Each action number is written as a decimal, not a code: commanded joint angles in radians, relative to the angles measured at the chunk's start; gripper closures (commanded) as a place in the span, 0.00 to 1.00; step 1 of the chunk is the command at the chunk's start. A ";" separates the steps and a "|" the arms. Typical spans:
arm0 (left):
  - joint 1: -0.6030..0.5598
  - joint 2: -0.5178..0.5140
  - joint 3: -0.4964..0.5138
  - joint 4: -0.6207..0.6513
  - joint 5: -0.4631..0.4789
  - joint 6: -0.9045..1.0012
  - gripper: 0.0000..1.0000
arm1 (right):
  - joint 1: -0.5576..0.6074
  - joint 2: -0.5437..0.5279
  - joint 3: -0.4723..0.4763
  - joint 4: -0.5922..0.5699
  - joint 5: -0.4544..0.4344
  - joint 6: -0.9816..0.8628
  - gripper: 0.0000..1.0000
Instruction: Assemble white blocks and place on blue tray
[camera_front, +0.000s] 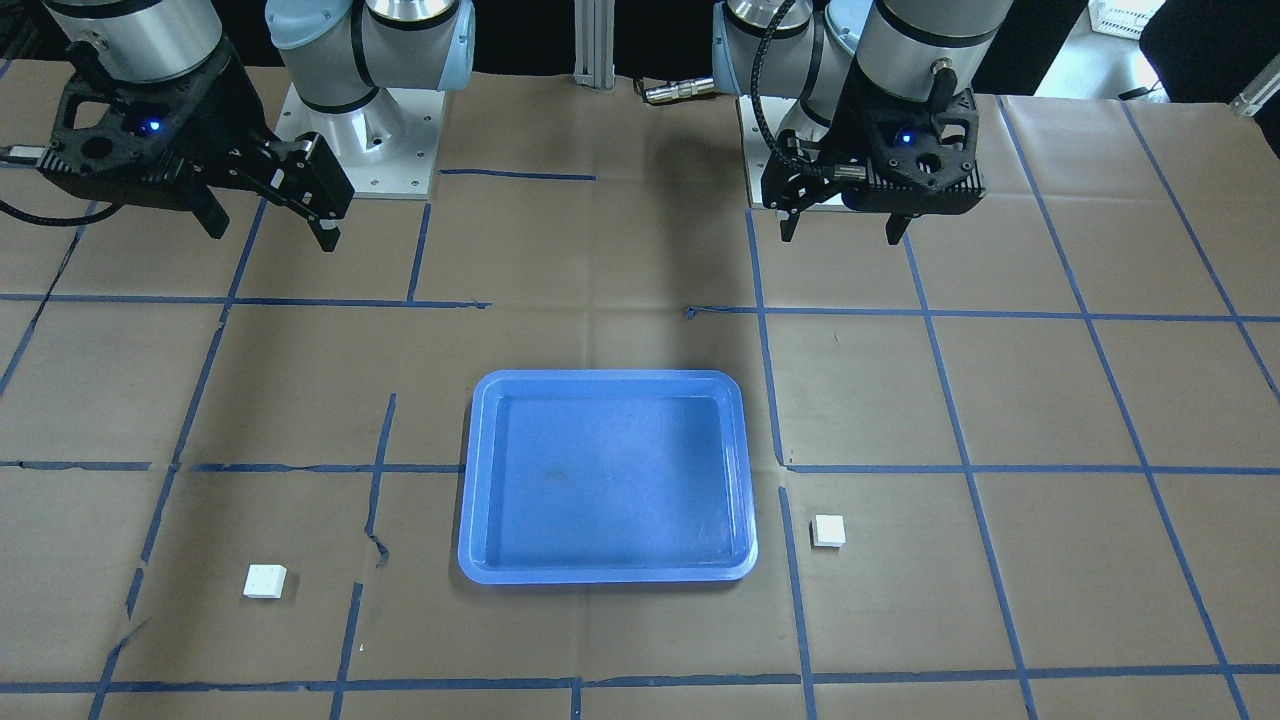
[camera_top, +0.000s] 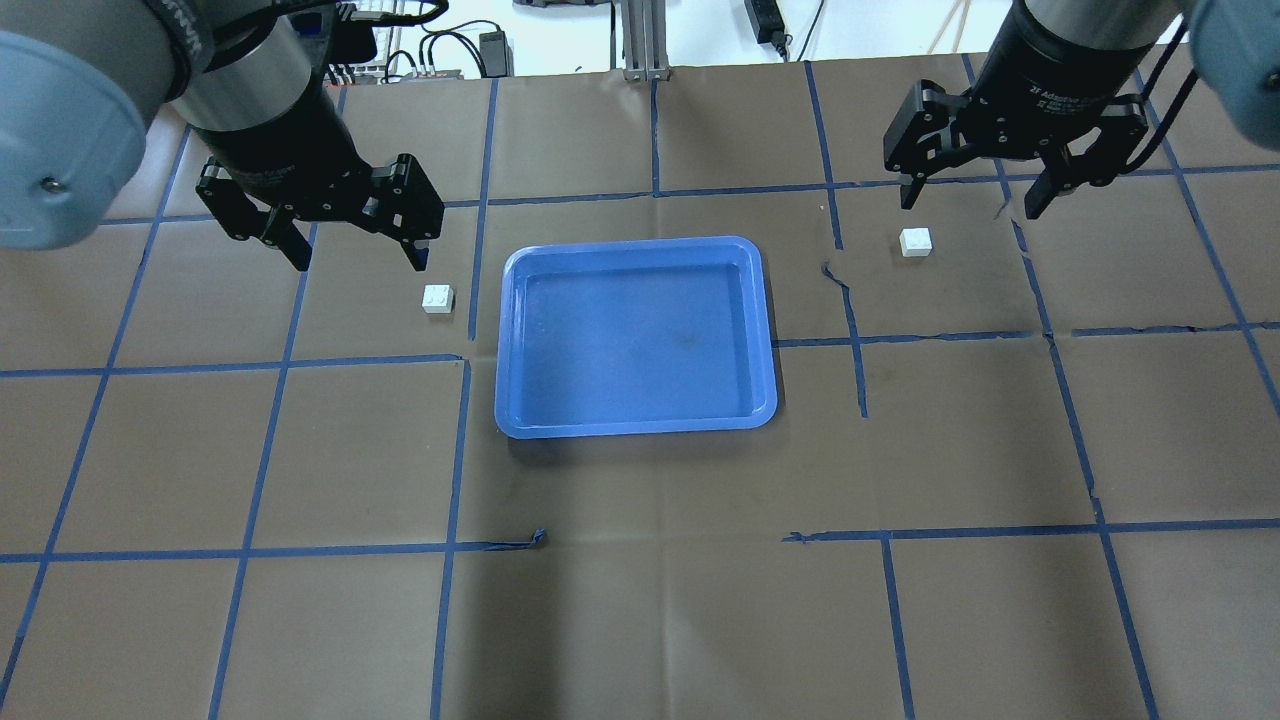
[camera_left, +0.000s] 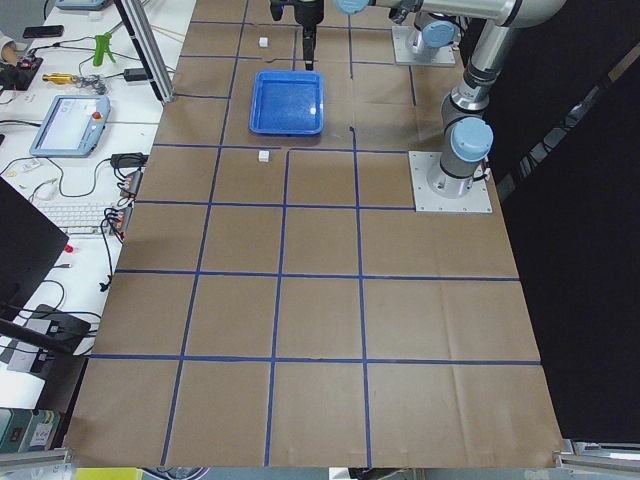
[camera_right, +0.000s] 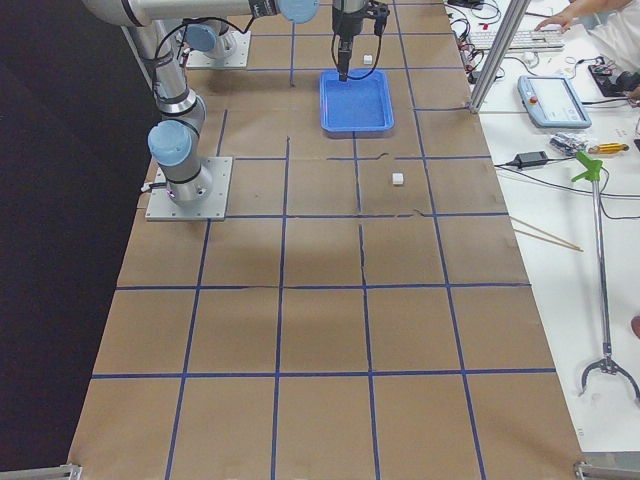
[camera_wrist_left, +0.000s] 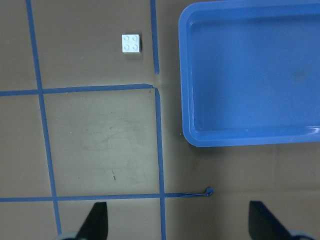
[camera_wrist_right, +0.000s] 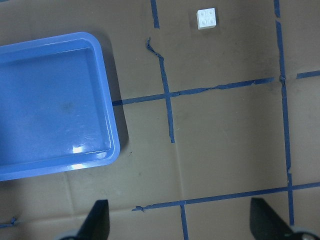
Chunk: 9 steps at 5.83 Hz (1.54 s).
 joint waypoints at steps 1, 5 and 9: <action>0.002 0.006 -0.004 0.000 0.001 -0.001 0.01 | 0.000 -0.001 0.002 -0.001 0.004 -0.004 0.00; 0.004 0.000 -0.010 0.015 0.000 0.010 0.01 | 0.009 -0.001 0.005 -0.002 -0.002 -0.002 0.00; 0.129 -0.035 -0.026 0.070 0.018 0.028 0.01 | 0.009 0.008 0.011 -0.001 0.000 0.004 0.00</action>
